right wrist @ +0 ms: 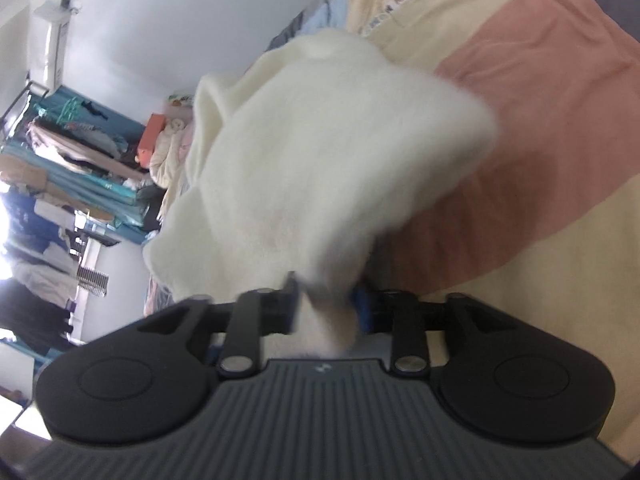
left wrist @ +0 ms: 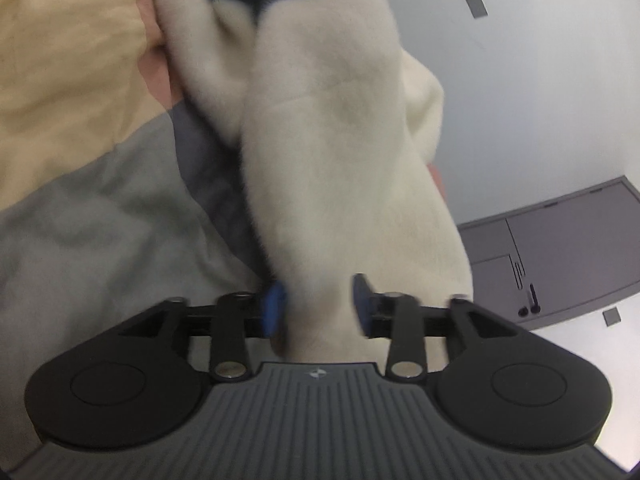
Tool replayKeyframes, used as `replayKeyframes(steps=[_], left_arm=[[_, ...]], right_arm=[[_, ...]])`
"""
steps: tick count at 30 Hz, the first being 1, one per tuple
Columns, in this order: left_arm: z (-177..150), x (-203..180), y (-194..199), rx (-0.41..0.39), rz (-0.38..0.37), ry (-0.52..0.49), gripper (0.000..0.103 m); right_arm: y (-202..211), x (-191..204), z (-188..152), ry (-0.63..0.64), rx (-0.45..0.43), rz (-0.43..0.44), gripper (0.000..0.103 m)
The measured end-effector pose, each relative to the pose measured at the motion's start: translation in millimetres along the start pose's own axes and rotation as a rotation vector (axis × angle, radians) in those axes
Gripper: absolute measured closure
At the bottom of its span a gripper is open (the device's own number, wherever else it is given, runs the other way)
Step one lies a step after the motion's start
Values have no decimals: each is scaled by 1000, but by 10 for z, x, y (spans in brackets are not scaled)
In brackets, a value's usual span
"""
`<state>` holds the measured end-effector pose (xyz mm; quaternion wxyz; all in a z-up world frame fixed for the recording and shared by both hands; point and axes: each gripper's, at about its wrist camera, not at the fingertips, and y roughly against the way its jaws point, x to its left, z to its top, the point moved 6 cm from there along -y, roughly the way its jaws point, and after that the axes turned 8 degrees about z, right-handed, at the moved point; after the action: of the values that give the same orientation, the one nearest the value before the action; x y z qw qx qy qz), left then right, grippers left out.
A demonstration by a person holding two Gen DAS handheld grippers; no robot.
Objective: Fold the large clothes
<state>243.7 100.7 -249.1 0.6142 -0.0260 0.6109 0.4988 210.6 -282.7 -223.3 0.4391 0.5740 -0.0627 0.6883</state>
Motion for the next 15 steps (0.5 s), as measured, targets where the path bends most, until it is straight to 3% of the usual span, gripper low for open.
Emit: replayKeyframes(steps=[4,7,13,15], left_arm=[[36,63,-124,6,66,-23,50],[81,68,-267,26,56,-16,50],[145,-143,-349,9,40,-114,50],[130,-213,-345,16,10,-146,53]], right_arm=[[-18,-55,61,-14,-15,-1,41],[-82,-113,66,-23,-7,-27,42],[-210,-147,69,3,12,-45,43],[-227,-109,80,34,7,-45,52]])
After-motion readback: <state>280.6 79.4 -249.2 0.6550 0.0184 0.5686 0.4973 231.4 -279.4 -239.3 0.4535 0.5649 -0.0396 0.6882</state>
